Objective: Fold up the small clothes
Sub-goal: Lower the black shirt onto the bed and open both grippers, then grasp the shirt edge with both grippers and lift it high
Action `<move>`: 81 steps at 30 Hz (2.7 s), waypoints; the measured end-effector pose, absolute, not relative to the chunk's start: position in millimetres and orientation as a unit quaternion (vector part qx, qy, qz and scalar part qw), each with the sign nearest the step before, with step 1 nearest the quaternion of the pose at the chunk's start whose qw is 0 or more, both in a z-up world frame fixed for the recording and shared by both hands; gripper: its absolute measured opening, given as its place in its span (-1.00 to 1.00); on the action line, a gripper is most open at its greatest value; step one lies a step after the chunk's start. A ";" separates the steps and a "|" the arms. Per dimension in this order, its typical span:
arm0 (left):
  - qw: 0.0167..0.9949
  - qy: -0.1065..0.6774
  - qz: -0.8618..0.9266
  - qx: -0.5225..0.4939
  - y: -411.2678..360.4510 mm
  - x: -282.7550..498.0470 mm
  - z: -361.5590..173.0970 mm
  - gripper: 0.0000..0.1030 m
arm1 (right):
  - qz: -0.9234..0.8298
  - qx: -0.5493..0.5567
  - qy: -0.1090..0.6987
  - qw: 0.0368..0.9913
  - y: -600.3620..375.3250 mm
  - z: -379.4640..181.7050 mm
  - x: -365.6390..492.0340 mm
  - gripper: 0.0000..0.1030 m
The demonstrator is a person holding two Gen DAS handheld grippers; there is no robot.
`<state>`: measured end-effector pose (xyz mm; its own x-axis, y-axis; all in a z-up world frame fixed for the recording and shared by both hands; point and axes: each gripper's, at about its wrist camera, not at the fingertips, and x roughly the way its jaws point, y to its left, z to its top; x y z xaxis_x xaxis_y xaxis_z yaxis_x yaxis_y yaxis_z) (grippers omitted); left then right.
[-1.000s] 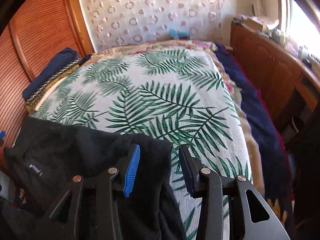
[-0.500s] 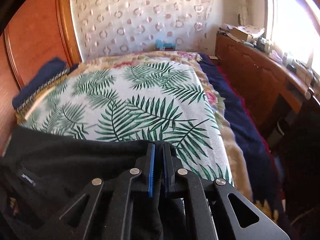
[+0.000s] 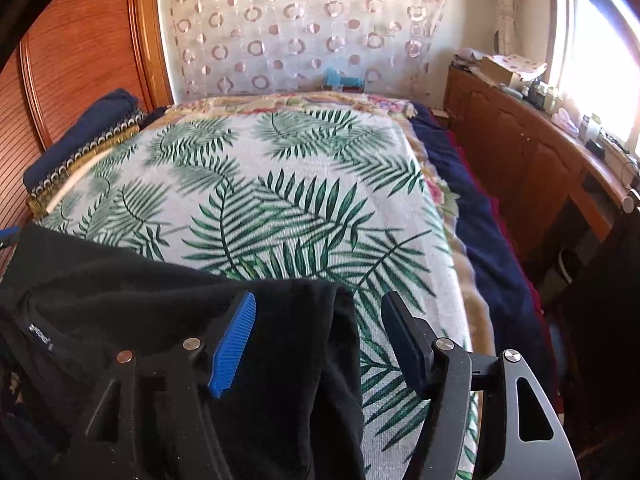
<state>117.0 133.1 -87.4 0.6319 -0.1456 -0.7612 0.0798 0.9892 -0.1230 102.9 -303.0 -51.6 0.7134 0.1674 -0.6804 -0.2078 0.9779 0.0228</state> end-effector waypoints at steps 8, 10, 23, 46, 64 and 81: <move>0.889 0.450 -0.075 -0.048 141.3 130.3 -100.1 0.09 | 0.112 -0.021 0.379 0.918 -302.0 -62.5 115.6 0.38; 0.890 0.448 -0.076 -0.047 141.4 130.4 -100.7 0.06 | 0.116 -0.020 0.380 0.917 -301.2 -64.2 116.3 0.38; 0.898 0.429 -0.093 -0.021 121.1 116.0 -88.8 -0.81 | 0.169 -0.022 0.369 0.914 -283.0 -66.1 100.0 -0.77; 0.987 0.104 -0.113 -0.051 124.2 -59.9 132.6 -0.82 | 0.169 -0.010 0.108 0.980 -339.8 128.4 -103.1 -0.82; 0.995 0.069 -0.077 -0.014 116.8 26.0 172.6 -0.82 | 0.143 -0.076 0.031 0.986 -319.0 168.6 -88.3 -0.82; 0.969 0.244 -0.029 0.003 89.8 274.9 26.9 -0.82 | 0.119 -0.100 0.235 0.960 -251.1 16.8 235.5 -0.82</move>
<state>274.9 89.8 26.9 0.8792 -0.0546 -0.4732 0.0575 0.9983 -0.0084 235.5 -251.1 16.8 0.8613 0.1814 -0.4746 -0.2753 0.9517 -0.1357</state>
